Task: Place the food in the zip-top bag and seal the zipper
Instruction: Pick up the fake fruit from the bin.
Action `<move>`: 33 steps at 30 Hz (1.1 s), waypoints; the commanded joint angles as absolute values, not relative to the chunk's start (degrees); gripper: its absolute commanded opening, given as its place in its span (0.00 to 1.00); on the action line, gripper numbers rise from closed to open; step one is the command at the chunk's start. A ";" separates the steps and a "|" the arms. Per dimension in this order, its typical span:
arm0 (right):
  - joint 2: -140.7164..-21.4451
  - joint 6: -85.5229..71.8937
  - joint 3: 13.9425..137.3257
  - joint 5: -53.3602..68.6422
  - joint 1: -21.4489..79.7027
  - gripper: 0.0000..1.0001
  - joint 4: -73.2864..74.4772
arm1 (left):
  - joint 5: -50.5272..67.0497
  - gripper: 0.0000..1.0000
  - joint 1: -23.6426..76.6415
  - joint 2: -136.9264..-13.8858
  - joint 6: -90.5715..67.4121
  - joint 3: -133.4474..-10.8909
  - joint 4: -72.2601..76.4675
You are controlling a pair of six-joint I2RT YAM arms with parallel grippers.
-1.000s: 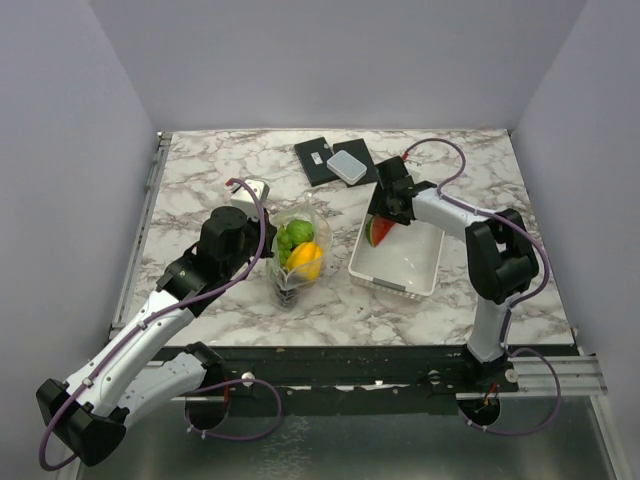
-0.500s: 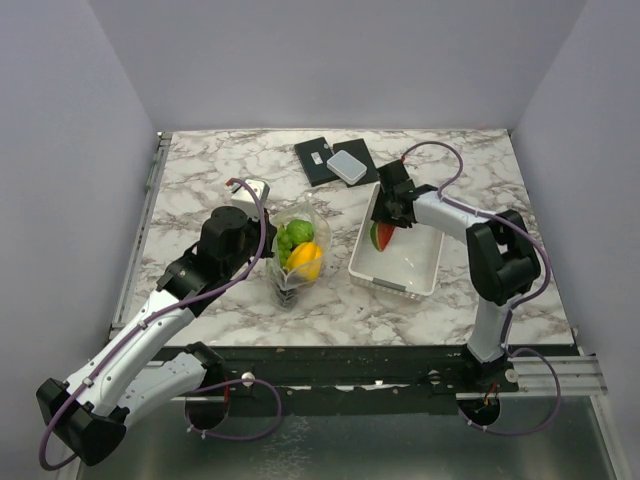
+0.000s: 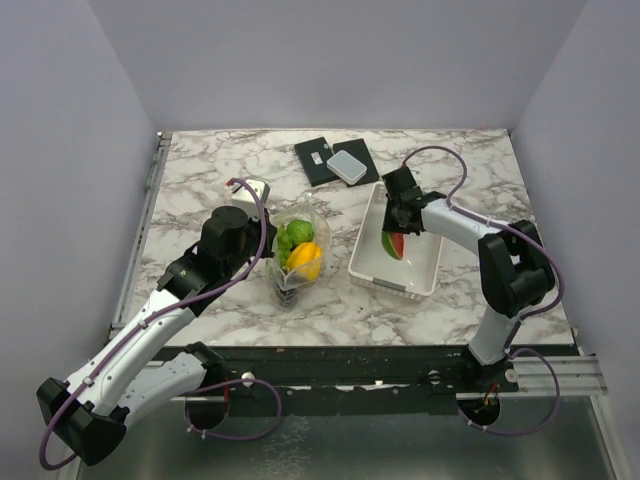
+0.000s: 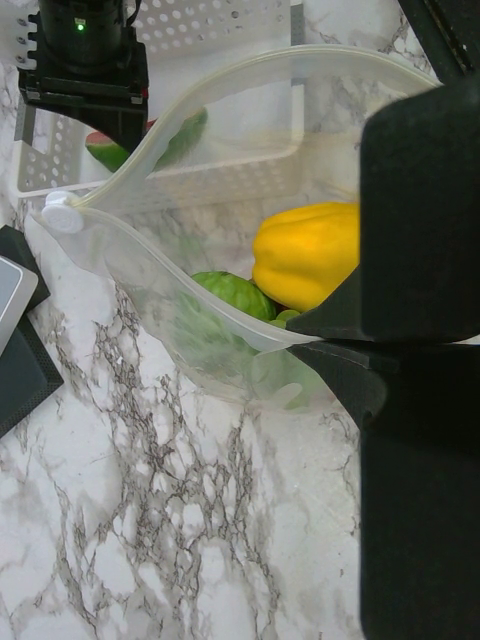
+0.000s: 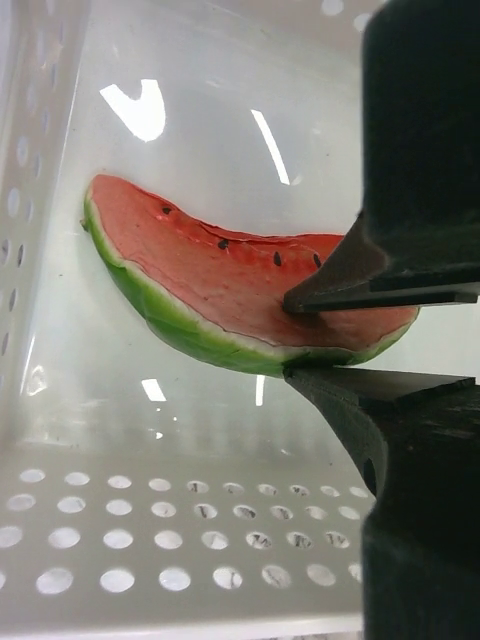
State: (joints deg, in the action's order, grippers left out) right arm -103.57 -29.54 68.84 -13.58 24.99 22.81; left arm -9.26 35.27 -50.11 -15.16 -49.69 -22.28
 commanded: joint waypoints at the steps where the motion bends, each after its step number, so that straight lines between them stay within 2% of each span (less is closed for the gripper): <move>1: -101.62 -27.49 65.72 -12.11 24.56 0.22 25.75 | -9.67 0.00 35.29 -50.27 -14.70 -49.48 -20.93; 7: -99.56 -26.04 63.74 -12.49 24.56 0.01 26.55 | -9.84 0.00 35.27 -50.38 -14.75 -49.48 -20.98; 25: -87.23 -24.62 63.54 -11.96 24.78 0.01 28.95 | -9.62 0.00 35.32 -50.01 -14.71 -49.48 -21.02; 33: -78.91 -23.96 63.39 -5.02 25.00 0.01 28.24 | -9.34 0.00 35.27 -50.10 -14.84 -49.48 -21.03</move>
